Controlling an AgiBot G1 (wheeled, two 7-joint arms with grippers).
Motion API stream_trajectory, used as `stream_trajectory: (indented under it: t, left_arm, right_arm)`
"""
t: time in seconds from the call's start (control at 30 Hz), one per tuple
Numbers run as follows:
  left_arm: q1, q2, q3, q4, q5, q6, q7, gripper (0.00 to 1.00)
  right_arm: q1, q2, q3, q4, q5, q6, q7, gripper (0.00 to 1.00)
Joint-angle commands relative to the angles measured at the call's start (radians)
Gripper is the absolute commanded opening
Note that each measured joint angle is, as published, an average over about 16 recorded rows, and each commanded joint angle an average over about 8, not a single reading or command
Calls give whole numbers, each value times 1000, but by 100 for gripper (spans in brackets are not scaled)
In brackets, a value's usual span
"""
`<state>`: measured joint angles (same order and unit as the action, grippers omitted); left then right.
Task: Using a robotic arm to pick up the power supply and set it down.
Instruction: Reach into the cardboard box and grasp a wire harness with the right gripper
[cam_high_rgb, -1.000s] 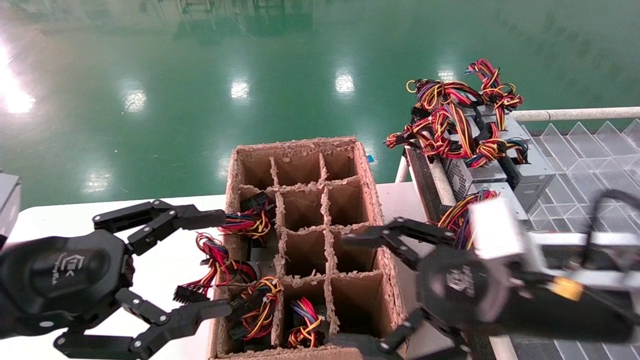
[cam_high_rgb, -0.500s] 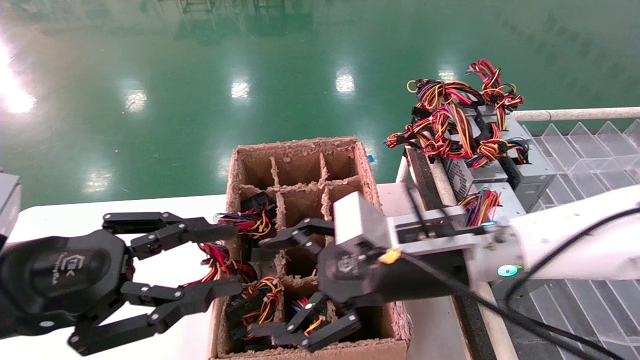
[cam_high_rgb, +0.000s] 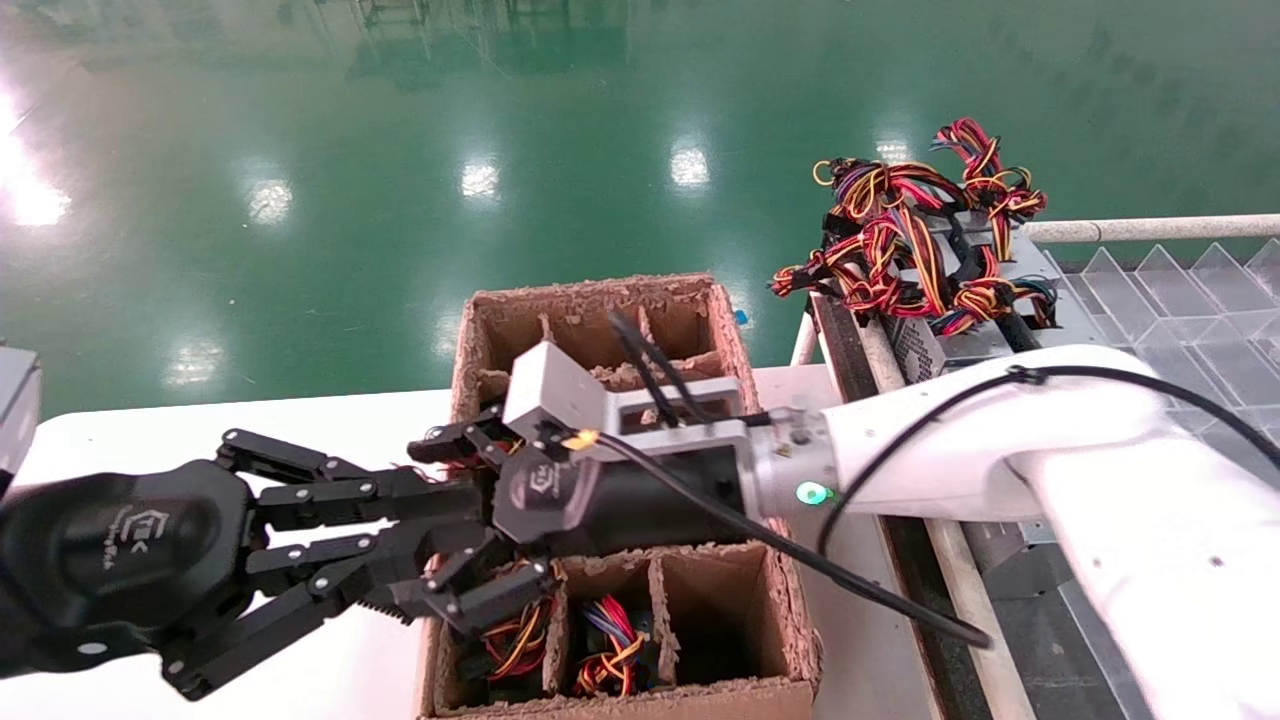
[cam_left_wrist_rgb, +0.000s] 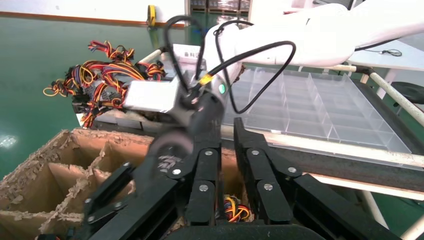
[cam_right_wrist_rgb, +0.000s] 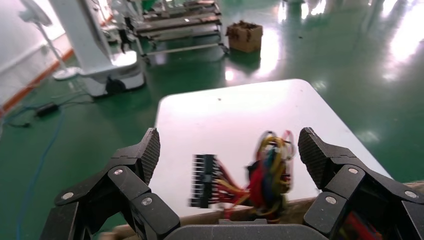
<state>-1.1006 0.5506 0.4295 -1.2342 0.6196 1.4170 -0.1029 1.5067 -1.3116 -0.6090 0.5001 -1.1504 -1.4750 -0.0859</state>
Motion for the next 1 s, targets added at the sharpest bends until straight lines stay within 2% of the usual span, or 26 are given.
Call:
stream_trajectory:
  t: [0.03, 0.1, 0.53, 1.0]
  left_arm:
    - [0, 0, 0, 0, 0, 0, 0, 0]
    - [0, 0, 0, 0, 0, 0, 0, 0]
    - [0, 0, 0, 0, 0, 0, 0, 0]
    - [0, 0, 0, 0, 0, 0, 0, 0]
  right_arm:
    - [14, -28, -4, -49, -9, 17, -22, 5]
    - [17, -36, -12, -65, -9, 31, -32, 0]
    - [15, -40, -80, -81, 19, 74, -30, 0]
    - [38, -24, -119, -151, 39, 46, -53, 0]
